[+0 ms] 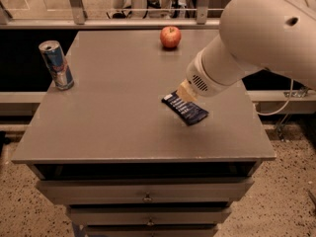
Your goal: Move rxbar blueberry near apple
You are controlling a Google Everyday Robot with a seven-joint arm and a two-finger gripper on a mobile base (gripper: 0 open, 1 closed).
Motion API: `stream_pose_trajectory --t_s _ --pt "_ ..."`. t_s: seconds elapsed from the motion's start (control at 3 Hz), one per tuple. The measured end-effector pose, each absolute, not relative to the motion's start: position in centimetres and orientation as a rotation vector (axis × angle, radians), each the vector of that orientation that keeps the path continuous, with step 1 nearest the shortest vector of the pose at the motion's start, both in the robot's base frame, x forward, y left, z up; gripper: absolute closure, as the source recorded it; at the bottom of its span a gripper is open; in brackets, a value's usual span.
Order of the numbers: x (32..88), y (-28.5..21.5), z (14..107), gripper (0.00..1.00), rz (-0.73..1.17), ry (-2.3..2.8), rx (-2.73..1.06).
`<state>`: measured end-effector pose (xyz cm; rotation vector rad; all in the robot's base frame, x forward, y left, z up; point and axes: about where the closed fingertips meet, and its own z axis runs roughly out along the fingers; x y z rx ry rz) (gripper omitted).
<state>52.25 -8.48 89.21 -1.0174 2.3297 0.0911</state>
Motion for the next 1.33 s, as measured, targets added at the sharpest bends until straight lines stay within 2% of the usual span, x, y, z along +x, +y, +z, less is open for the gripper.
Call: stream_pose_trajectory --t_s 0.33,0.67,1.0,1.33 --pt "54.3 -7.9 88.6 0.51 0.129 2.295 -0.976" --pt "56.0 -8.0 87.9 0.19 0.175 2.292 -0.903" --pt "56.4 -8.3 87.6 0.00 0.195 2.307 -0.871" --pt "56.2 -8.6 87.0 0.00 0.211 2.334 -0.857"
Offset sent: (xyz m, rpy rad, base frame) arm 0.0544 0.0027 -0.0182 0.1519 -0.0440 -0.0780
